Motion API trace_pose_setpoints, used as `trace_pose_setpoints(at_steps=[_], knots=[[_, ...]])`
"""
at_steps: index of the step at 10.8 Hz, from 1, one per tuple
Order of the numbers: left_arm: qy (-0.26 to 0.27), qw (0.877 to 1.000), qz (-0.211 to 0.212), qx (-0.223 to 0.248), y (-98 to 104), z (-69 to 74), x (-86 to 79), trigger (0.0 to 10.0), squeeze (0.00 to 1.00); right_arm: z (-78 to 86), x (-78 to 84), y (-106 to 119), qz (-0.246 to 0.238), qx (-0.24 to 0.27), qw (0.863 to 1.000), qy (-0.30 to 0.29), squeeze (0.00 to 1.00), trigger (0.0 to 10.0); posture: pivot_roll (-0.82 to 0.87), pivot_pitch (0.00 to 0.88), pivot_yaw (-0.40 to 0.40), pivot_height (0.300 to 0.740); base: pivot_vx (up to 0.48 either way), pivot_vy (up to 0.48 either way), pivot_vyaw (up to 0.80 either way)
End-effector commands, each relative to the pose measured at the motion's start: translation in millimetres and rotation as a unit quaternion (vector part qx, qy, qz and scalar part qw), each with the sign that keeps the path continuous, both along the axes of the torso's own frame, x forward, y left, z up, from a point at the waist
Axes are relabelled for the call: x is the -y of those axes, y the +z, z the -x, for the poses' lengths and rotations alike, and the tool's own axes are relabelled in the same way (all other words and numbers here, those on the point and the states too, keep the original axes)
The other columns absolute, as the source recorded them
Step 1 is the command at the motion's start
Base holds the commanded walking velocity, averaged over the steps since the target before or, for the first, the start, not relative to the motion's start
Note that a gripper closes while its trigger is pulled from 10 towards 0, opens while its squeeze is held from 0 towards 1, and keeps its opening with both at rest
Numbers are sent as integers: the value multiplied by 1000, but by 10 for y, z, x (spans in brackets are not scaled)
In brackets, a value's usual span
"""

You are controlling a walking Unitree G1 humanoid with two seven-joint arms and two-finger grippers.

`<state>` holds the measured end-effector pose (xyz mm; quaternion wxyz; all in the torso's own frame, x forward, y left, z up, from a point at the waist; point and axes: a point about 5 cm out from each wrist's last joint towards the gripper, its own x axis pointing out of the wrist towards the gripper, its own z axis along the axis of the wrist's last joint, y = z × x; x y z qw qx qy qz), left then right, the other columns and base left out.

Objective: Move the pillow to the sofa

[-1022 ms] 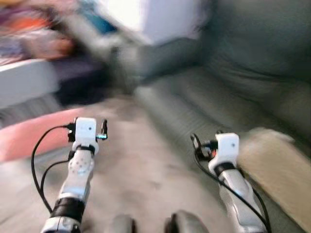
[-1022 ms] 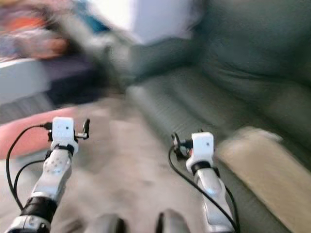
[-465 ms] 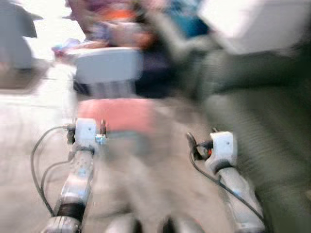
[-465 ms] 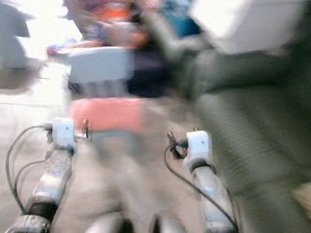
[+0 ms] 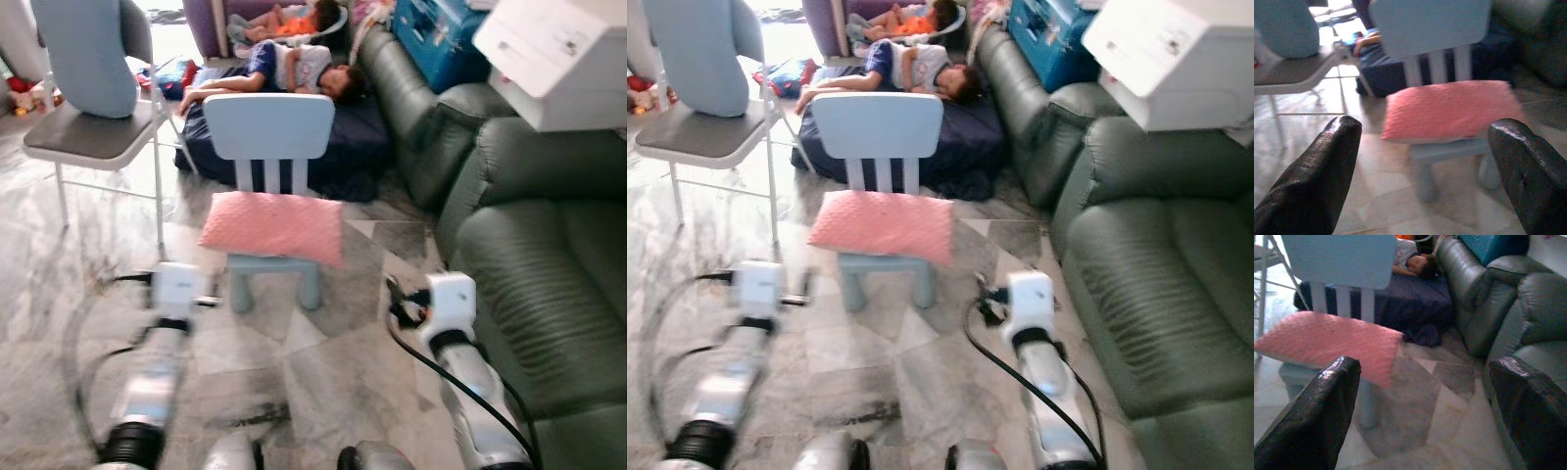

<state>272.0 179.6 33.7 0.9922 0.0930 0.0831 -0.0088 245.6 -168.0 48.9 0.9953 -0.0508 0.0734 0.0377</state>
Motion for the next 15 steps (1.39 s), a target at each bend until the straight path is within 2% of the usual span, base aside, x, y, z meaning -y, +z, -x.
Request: trace_pose_setpoints(at_steps=[1,2,5,6,8,9,10,12,14,15], knots=[[3,1000,8,11,32,14,-29,10000,0,36,11,8,-8,0,1000,14,0,10000,-65,87,-41,740,0,0,0],[6,1000,16,16,58,-3,-28,10000,0,37,-26,26,-14,5,999,41,0,10000,-66,87,-40,740,0,0,0],[1,1000,19,19,105,-69,-50,10000,0,-1,22,73,-34,24,999,22,0,10000,-76,90,-33,740,376,84,369],[2,1000,17,21,116,-77,-74,10000,0,2,81,50,-17,14,1000,11,0,10000,-83,95,-33,740,409,251,0],[9,1000,20,18,100,-80,-89,10000,0,-13,179,14,68,13,997,-20,0,10000,-87,93,-36,740,409,249,0],[12,999,21,21,110,-99,-80,10000,0,-24,165,-5,42,10,999,-28,0,10000,-87,91,-37,740,409,247,0],[16,999,21,21,109,-114,-70,10000,0,-46,181,0,80,13,996,-39,0,10000,-89,89,-38,740,409,251,0],[20,999,23,19,96,-114,-41,10000,0,-25,148,32,39,16,999,-4,0,10000,-92,88,-40,740,409,251,0],[24,999,22,15,73,-104,-50,10000,0,1,113,44,49,21,998,18,0,10000,-96,97,-50,740,377,296,400],[26,999,20,15,73,-104,-57,10000,0,23,109,22,33,17,999,12,0,10000,-94,100,-50,740,371,304,800]])
